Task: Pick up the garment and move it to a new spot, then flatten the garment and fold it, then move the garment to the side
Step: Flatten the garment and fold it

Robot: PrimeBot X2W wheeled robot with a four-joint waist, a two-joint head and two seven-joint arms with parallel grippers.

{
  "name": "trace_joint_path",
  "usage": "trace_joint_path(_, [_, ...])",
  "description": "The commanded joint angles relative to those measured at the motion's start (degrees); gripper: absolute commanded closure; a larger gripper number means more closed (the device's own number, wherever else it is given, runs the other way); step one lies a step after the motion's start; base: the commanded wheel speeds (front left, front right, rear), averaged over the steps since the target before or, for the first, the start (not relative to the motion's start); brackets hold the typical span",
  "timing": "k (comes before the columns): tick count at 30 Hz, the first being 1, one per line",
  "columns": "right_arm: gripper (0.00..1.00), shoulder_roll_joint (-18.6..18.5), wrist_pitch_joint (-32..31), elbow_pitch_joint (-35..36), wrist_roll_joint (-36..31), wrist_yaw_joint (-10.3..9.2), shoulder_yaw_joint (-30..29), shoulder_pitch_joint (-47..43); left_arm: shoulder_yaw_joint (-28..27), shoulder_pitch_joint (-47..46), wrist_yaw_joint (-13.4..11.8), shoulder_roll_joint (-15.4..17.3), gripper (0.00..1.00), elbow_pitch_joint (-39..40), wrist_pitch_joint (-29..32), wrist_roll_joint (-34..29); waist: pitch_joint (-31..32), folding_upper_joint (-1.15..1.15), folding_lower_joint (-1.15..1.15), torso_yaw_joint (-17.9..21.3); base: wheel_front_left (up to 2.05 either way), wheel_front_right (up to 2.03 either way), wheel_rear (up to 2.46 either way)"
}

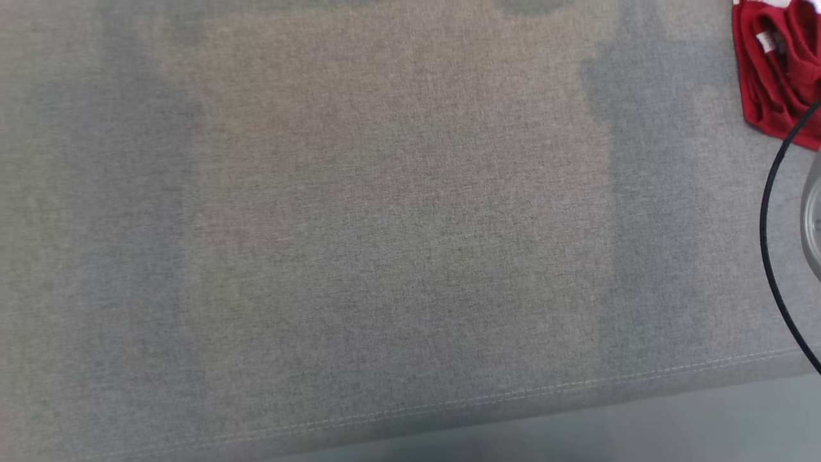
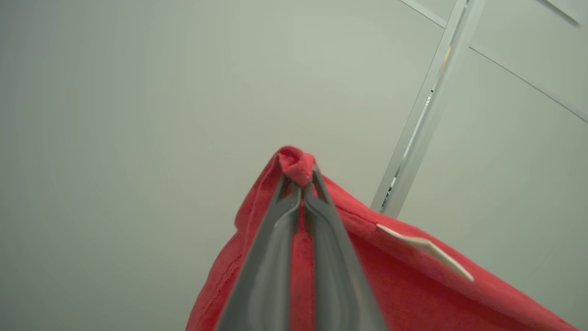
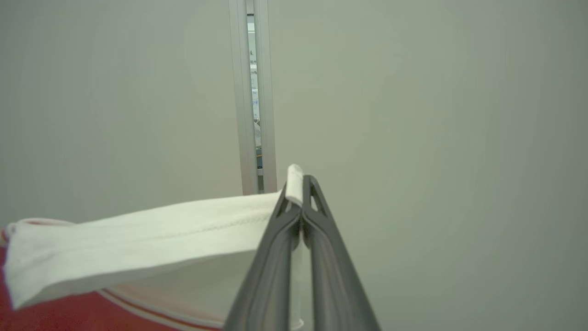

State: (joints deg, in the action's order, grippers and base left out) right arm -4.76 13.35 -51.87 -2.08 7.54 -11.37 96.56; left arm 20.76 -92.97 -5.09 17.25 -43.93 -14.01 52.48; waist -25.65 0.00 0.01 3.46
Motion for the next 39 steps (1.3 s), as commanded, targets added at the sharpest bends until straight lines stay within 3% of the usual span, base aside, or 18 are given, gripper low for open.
trace_joint_path(1, [1.00,-0.08,0.85,-1.22,-0.94,-0.11,-1.06,-0.01,-0.83,-0.10,0.45,0.23,1.00,-1.43,-0.72,-0.84,-2.17,0.00,-0.01,1.24,0.00,0.00,0.00])
trace_joint_path(12, [1.00,1.34,1.86,-3.99,-1.72,-0.11,-1.68,0.97,-3.75,0.67,3.65,-1.44,1.00,-5.81,-1.20,-2.29,-5.36,0.00,-0.01,0.72,0.00,0.00,0.00])
trace_joint_path(20, [1.00,1.03,1.89,-4.27,5.31,-0.10,6.73,-4.44,-4.61,5.53,9.42,-2.99,1.00,-6.76,-1.22,-0.61,-4.27,0.00,-0.01,-0.80,0.00,0.00,0.00])
trace_joint_path(27, [1.00,-2.29,-0.08,-2.60,17.41,-0.10,17.67,-18.38,-2.24,18.56,12.14,-2.80,1.00,-4.24,1.77,1.85,2.14,0.00,-0.01,-2.62,0.00,0.00,0.00])
trace_joint_path(33, [1.00,-6.71,-4.53,6.46,30.06,-0.10,25.06,-35.05,-0.76,34.45,12.58,-1.22,1.00,4.36,6.10,6.25,8.01,0.00,-0.01,-3.61,0.00,0.00,0.00])
trace_joint_path(35, [1.00,-8.33,-5.86,10.86,33.98,-0.10,26.34,-41.27,-0.68,40.68,12.37,-0.07,1.00,7.87,6.86,7.19,9.77,0.00,-0.01,-3.84,0.00,0.00,0.00])
trace_joint_path(39, [1.00,-10.73,-7.62,18.94,38.90,-0.10,26.98,-53.22,-0.73,53.01,9.45,1.14,1.00,14.61,7.72,8.64,12.71,0.00,-0.01,-4.21,0.00,0.00,0.00])
